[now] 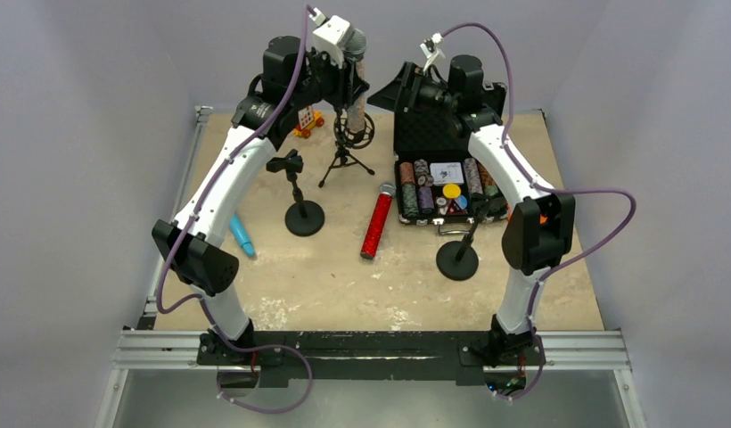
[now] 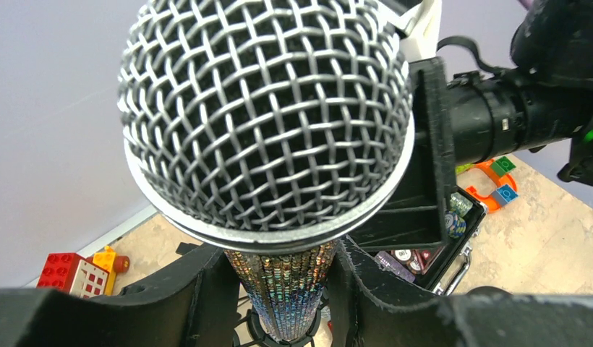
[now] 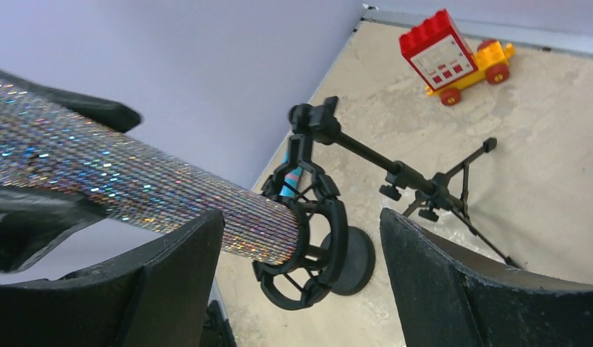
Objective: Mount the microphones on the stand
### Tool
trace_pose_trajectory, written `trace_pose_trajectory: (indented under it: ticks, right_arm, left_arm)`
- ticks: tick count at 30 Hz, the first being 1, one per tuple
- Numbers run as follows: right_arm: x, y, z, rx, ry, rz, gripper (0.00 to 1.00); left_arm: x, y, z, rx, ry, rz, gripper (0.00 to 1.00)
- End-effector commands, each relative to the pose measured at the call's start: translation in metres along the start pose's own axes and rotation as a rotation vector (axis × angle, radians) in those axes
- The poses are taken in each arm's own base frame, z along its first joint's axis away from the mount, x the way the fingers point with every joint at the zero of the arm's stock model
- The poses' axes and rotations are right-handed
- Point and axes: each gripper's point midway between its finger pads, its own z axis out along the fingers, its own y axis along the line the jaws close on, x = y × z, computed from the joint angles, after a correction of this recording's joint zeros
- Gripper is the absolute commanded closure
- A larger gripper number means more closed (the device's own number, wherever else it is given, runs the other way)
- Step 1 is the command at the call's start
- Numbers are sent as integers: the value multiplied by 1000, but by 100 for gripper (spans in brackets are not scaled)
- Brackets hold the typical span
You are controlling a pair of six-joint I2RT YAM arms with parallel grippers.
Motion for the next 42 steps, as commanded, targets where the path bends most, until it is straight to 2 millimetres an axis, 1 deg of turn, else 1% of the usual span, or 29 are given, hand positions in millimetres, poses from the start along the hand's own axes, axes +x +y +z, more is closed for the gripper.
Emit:
trace_pose_trajectory:
  ticks: [1, 8, 11, 12, 16, 23, 29, 33, 35, 40, 42]
  right_arm:
    - [0, 0, -1, 34, -20, 89, 17]
    - [21, -7, 1, 5, 46, 115, 19]
    - [29, -14, 3, 26, 68, 171, 21]
    - [31, -15, 3, 35, 68, 186, 23]
    - [34, -19, 4, 55, 66, 234, 27]
    - [46, -33, 10, 82, 84, 319, 35]
    - [56, -33, 17, 49, 117, 356, 47]
    - [50, -28, 20, 16, 107, 350, 54]
    - [48, -26, 22, 8, 104, 351, 60]
    - [44, -19, 23, -21, 99, 372, 81]
    - [44, -13, 22, -40, 104, 385, 91]
  left_arm:
    - [20, 8, -3, -25, 78, -26, 100]
    - [4, 14, -4, -50, 19, 27, 100]
    - [5, 14, -3, -49, -4, 39, 100]
    - [6, 15, -2, -42, -4, 68, 100]
    - [11, 14, -2, -36, -14, 87, 100]
    - [9, 15, -3, -37, -35, 97, 100]
    - [8, 13, -2, -25, -40, 94, 100]
    - [10, 12, -1, -21, -34, 94, 100]
    - [10, 12, -1, -19, -34, 94, 100]
    - [10, 13, 0, -18, -37, 95, 100]
    - [11, 12, 1, -13, -42, 100, 100]
